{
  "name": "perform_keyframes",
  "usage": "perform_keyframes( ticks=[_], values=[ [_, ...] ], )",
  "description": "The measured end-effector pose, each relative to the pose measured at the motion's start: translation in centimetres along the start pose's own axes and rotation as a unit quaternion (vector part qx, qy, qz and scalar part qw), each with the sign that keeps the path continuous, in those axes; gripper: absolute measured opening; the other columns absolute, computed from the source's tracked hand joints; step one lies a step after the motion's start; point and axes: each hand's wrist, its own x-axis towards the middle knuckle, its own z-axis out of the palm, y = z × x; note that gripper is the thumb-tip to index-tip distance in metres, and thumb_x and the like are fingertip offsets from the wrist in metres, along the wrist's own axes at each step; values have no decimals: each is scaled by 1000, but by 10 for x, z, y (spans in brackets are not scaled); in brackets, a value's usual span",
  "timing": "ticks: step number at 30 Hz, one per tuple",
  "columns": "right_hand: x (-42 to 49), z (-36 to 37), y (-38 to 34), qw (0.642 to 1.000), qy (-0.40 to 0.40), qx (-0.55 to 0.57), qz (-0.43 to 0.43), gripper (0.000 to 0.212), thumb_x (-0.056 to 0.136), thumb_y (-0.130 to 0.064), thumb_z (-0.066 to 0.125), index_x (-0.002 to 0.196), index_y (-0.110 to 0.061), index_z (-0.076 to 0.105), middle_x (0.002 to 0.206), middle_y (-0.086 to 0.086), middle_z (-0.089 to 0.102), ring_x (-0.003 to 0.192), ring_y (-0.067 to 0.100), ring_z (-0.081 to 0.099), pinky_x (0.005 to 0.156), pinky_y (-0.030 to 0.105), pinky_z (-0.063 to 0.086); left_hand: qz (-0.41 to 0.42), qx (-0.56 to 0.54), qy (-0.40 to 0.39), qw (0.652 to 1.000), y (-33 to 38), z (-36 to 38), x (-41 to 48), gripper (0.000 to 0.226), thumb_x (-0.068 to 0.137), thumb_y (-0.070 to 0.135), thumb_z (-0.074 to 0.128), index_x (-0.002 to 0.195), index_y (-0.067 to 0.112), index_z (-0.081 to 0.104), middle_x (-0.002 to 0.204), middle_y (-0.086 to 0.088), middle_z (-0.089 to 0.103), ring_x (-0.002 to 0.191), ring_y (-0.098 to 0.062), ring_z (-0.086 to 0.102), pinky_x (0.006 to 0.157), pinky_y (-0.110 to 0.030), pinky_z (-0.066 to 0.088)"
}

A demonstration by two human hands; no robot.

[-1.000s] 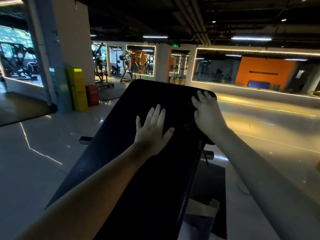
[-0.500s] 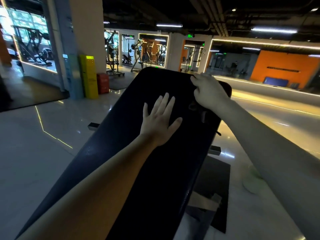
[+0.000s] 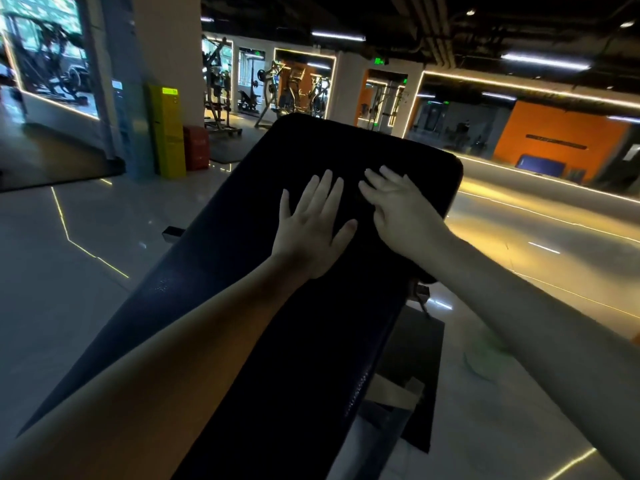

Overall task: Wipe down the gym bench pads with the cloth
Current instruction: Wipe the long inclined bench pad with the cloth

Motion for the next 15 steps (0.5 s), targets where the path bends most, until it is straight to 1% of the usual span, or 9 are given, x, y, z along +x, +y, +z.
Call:
perform_keyframes(
  ticks=[2, 4, 6, 8, 10, 12, 13, 15],
  values=[
    [33, 1, 1, 1000, 0, -5, 13, 55, 98, -3, 39, 151, -9, 29, 161, 7, 19, 150, 23, 8, 120, 39, 2, -12, 5, 5, 1000, 0, 1, 2, 81, 91, 60, 11, 158, 17, -4, 165, -4, -14, 151, -18, -15, 120, -46, -11],
    [67, 3, 3, 1000, -8, -11, 6, 53, 99, -4, 37, 151, -8, 28, 161, 9, 19, 150, 25, 8, 120, 41, 2, -39, 7, 6, 999, -1, 2, 3, 82, 94, 59, 17, 157, 13, -7, 163, -7, -20, 150, -19, -19, 121, -42, -12],
    [99, 7, 4, 1000, -18, -18, -17, 52, 100, -5, 36, 151, -7, 28, 160, 10, 21, 149, 27, 10, 121, 42, 7, -57, -5, 9, 998, -1, 3, 3, 82, 98, 58, 23, 157, 12, -8, 163, -8, -21, 149, -18, -21, 121, -39, -14],
    [126, 10, 0, 999, -25, -12, -37, 50, 100, -5, 34, 150, -7, 31, 158, 12, 26, 148, 28, 15, 119, 38, 15, -68, -23, 15, 997, -2, 2, 2, 80, 100, 56, 26, 157, 12, -7, 163, -8, -19, 149, -18, -21, 121, -38, -14],
    [144, 8, -7, 999, -25, 0, -32, 49, 100, -4, 33, 149, -7, 35, 155, 12, 32, 146, 29, 20, 115, 34, 20, -91, -40, 24, 995, -2, 1, 3, 79, 100, 55, 26, 157, 11, -5, 164, -7, -15, 150, -17, -19, 121, -38, -14],
    [152, 4, -14, 1000, -23, 5, -19, 48, 100, -4, 32, 148, -7, 38, 152, 13, 37, 142, 31, 25, 112, 32, 23, -146, -56, 28, 987, -3, -2, 3, 79, 100, 55, 26, 157, 9, -4, 165, -8, -13, 150, -19, -17, 122, -41, -13],
    [152, 3, -16, 1000, -26, 1, -17, 48, 100, -4, 32, 148, -7, 37, 152, 13, 37, 142, 31, 25, 112, 32, 22, -179, -60, 28, 982, -3, -3, 3, 79, 100, 55, 25, 157, 8, -4, 165, -8, -12, 151, -20, -17, 122, -42, -12],
    [141, 0, -19, 998, -60, 4, -35, 52, 100, -3, 33, 151, -8, 30, 157, 11, 28, 146, 29, 18, 116, 33, 16, -230, -56, 24, 971, -3, -4, 2, 82, 100, 58, 24, 156, 7, -5, 165, -11, -12, 151, -22, -16, 121, -45, -11]
  ],
)
